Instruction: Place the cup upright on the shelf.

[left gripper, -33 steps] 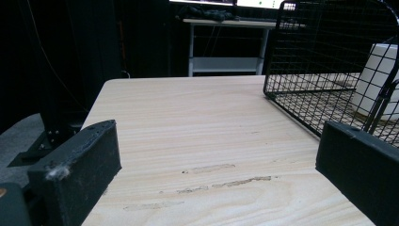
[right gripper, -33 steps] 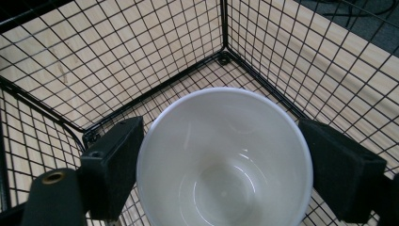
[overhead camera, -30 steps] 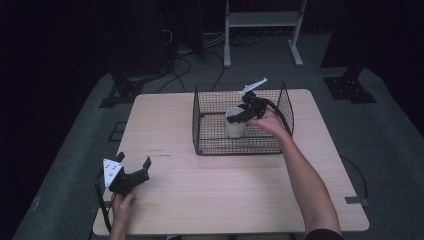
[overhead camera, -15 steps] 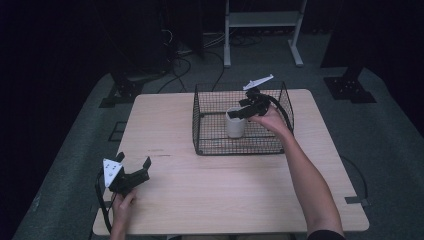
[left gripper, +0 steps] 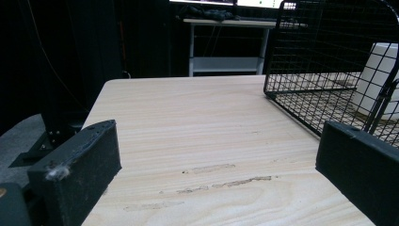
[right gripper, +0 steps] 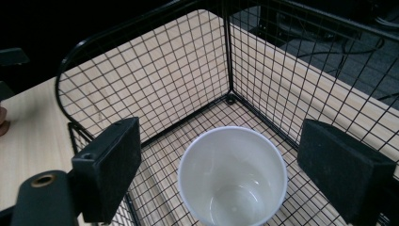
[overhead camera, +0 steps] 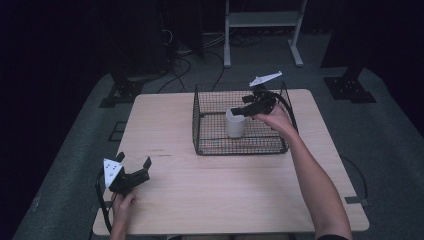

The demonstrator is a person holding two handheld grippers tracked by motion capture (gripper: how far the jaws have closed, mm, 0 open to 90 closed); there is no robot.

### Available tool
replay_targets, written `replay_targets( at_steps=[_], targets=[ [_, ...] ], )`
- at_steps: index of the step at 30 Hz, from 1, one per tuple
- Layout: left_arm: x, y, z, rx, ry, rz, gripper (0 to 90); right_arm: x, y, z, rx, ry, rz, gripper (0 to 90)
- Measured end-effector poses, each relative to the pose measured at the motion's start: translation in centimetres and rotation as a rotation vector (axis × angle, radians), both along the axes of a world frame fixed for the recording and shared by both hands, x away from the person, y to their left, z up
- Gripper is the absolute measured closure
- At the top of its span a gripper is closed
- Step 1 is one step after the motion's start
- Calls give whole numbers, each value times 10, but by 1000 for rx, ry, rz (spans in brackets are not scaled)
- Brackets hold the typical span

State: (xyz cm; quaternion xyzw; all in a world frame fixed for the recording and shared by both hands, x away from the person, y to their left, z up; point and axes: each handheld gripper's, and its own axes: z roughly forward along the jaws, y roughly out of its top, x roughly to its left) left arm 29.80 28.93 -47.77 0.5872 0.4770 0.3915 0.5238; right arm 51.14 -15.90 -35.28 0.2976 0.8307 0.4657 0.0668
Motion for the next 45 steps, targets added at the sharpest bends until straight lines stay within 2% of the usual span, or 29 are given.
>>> replay_targets(
  at_steps=[14, 17, 37, 45],
  targets=[
    [0, 0, 0, 2, 0, 0, 0, -22, -13, 12, 35, -15, 18, 134],
    [0, -1, 0, 5, 0, 0, 0, -30, -18, 15, 55, -24, 23, 134],
    [0, -1, 0, 9, -1, -2, 0, -69, -29, 24, 47, -56, 80, 134],
    [0, -1, 0, 10, -2, -2, 0, -84, -35, 21, 50, -62, 96, 134]
  ],
)
